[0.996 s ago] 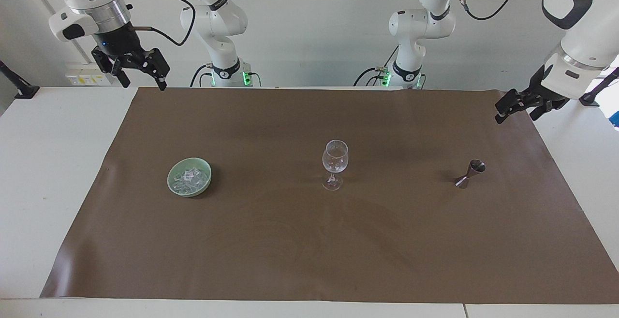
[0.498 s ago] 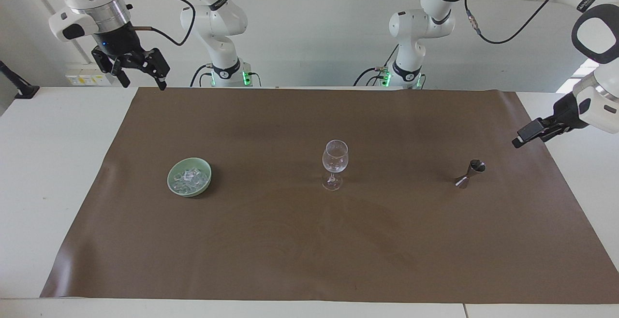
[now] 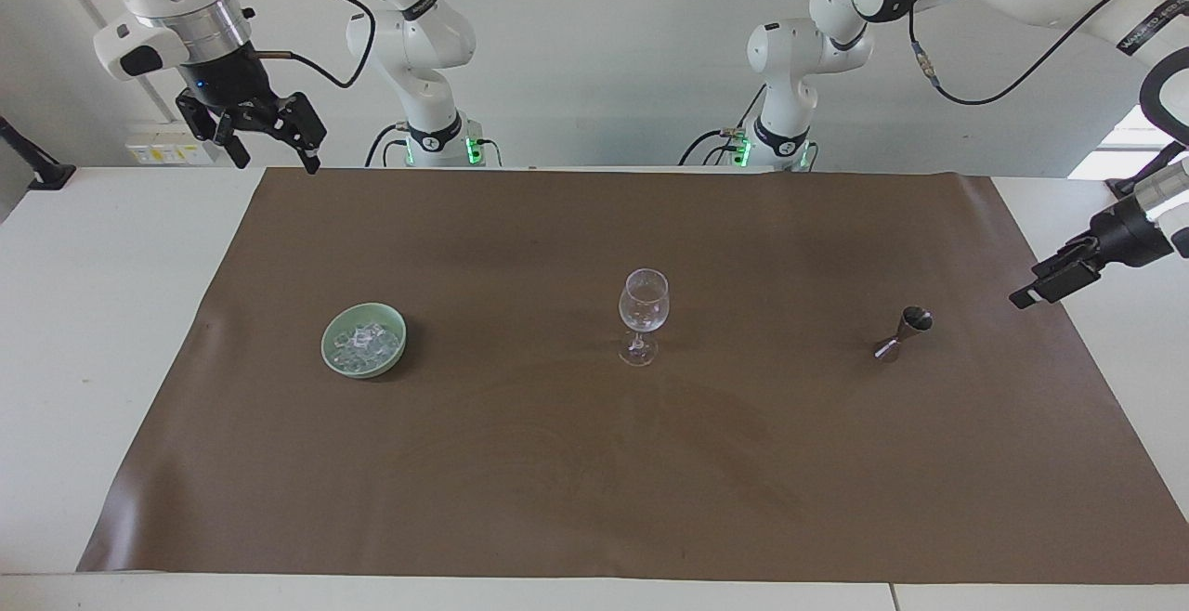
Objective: Pour wine and add ice with both arms
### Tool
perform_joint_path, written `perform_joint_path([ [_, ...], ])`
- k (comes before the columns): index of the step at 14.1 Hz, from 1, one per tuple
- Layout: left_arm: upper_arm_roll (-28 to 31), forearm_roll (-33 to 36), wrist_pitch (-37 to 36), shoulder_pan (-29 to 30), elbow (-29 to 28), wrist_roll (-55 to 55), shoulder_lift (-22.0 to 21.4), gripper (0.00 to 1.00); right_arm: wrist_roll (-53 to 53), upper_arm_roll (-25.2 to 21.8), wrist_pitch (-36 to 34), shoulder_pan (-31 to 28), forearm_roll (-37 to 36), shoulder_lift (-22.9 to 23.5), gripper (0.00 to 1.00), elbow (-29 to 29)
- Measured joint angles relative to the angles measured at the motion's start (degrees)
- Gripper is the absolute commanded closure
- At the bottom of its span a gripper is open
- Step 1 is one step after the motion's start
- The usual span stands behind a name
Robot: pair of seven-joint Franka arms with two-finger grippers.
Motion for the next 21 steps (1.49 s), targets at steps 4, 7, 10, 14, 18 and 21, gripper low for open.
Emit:
perform_joint_path([
  [4,0.49,-4.64,-0.31,2.18,-0.05,-5.09,3.69,0.00,0.00,0.00,0.00,0.00,0.00,0.00,0.00,0.00],
  [7,0.81,-8.71,-1.23,2.69,-0.25,-11.18,5.90,0.00,0.00,0.00,0.00,0.00,0.00,0.00,0.00,0.00],
  [10,0.86,-12.29,-1.60,3.68,-2.02,-16.24,7.32,0.00,0.00,0.00,0.00,0.00,0.00,0.00,0.00,0.00],
  [14,1.08,-17.25,-0.48,5.55,-6.78,-22.73,7.68,0.00,0.00,0.00,0.00,0.00,0.00,0.00,0.00,0.00],
  [18,1.78,-22.85,3.06,6.07,-14.49,-28.14,7.90,0.00,0.00,0.00,0.00,0.00,0.00,0.00,0.00,0.00],
  [21,2.80,-29.31,4.86,6.43,-21.22,-28.56,7.79,0.00,0.00,0.00,0.00,0.00,0.00,0.00,0.00,0.00],
])
